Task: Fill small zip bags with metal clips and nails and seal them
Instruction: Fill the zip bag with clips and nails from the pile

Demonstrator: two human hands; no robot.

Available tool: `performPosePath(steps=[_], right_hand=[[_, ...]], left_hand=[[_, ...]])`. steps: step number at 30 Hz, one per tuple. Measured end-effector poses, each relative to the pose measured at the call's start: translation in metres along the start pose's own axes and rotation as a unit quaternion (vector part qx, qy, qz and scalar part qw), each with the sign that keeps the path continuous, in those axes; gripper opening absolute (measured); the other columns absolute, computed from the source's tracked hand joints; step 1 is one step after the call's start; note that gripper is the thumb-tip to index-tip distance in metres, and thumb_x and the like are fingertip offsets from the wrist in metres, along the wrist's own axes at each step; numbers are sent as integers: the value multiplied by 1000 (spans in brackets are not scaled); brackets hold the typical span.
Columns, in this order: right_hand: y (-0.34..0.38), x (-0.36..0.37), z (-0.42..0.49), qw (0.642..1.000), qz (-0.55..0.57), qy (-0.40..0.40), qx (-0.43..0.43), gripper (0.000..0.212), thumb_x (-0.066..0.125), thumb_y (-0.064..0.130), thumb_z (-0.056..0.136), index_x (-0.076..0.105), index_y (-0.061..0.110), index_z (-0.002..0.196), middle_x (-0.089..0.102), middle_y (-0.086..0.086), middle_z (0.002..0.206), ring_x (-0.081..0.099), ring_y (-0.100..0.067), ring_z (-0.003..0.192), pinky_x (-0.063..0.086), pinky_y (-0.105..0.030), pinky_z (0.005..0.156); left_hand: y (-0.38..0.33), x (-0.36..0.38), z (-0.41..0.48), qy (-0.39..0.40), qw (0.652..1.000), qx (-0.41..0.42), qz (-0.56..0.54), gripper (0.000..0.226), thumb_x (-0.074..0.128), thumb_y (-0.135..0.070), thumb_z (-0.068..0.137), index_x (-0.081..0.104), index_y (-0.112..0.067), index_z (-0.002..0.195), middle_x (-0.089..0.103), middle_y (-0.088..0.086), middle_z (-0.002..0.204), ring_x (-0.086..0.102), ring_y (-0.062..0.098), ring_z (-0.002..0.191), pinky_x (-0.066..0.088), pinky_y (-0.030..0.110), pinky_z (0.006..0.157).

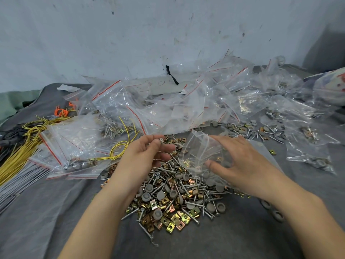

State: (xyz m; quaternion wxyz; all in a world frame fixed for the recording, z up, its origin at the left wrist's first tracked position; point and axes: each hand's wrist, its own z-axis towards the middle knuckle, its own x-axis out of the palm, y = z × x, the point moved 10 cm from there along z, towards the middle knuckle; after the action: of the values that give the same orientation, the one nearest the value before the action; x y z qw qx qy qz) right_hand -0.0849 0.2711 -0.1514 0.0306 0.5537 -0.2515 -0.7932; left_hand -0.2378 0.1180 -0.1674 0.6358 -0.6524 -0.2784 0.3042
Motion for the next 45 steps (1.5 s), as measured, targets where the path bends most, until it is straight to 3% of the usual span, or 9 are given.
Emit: performPosePath(steps=[5, 9, 14, 18, 22, 27, 34, 38, 45], right_hand=[[1, -2, -1, 1000, 4, -13, -3, 68, 52, 63, 88, 35, 38, 149, 35, 29, 125, 18, 19, 112, 19, -31, 117], [1, 0, -1, 1000, 3, -3, -1, 69, 48, 66, 86, 34, 39, 148, 36, 28, 126, 20, 16, 113, 20, -34, 119], [1, -1, -1, 1000, 7, -6, -3, 68, 48, 66, 85, 37, 38, 146, 40, 28, 124, 21, 17, 111, 24, -37, 118], [3, -3, -1, 1000, 9, -13, -11, 66, 50, 64, 85, 39, 39, 145, 45, 25, 127, 25, 15, 111, 26, -29, 110], [2, -3, -3, 1000, 6, -6, -3, 66, 49, 65, 85, 38, 40, 145, 43, 27, 126, 21, 17, 111, 24, -34, 117], [-1, -1, -4, 1000, 1, 10, 10, 69, 45, 67, 86, 34, 40, 148, 38, 28, 129, 19, 17, 115, 22, -38, 121], [-1, 0, -3, 1000, 0, 9, 7, 70, 43, 69, 86, 31, 41, 149, 34, 30, 131, 15, 19, 115, 18, -33, 120], [-2, 1, -3, 1000, -5, 7, 6, 71, 44, 70, 86, 31, 41, 149, 32, 30, 130, 15, 19, 117, 14, -26, 116], [-4, 1, -3, 1000, -10, 3, 8, 70, 47, 68, 88, 32, 40, 150, 31, 30, 129, 11, 21, 114, 5, -18, 111]], left_hand=[[4, 8, -1, 32, 989, -38, -142, 14, 54, -17, 99, 67, -20, 102, 74, 0, 96, 68, 11, 79, 55, 25, 63], [-3, 4, 2, -11, 1000, 10, 13, 18, 59, -16, 97, 74, -25, 95, 64, -8, 74, 60, 4, 70, 51, 21, 67], [-19, 33, 3, 2, 963, 100, 250, 20, 60, -15, 97, 70, -28, 109, 68, -21, 90, 61, -13, 82, 41, -1, 70], [-15, 71, 3, 103, 973, 85, 190, 33, 57, -16, 99, 58, -28, 130, 71, -18, 103, 65, -9, 96, 46, 3, 75], [-26, 54, 11, 48, 979, 107, 169, 34, 52, -9, 100, 57, -27, 129, 72, -13, 106, 65, -4, 94, 49, 9, 78], [-23, 21, 8, -16, 927, 115, 356, 32, 47, -19, 103, 54, -30, 132, 68, -14, 113, 58, -8, 92, 41, 9, 73], [-2, 33, -11, 120, 844, 112, 511, 40, 46, -54, 97, 54, -36, 132, 55, -17, 128, 47, 5, 121, 41, 31, 103], [7, 29, -19, 167, 834, 106, 516, 48, 50, -69, 86, 54, -45, 127, 41, -28, 133, 33, -5, 127, 33, 27, 106], [4, 23, -16, 155, 824, 140, 527, 32, 53, -59, 90, 59, -44, 118, 44, -27, 125, 35, -3, 123, 33, 28, 108]])
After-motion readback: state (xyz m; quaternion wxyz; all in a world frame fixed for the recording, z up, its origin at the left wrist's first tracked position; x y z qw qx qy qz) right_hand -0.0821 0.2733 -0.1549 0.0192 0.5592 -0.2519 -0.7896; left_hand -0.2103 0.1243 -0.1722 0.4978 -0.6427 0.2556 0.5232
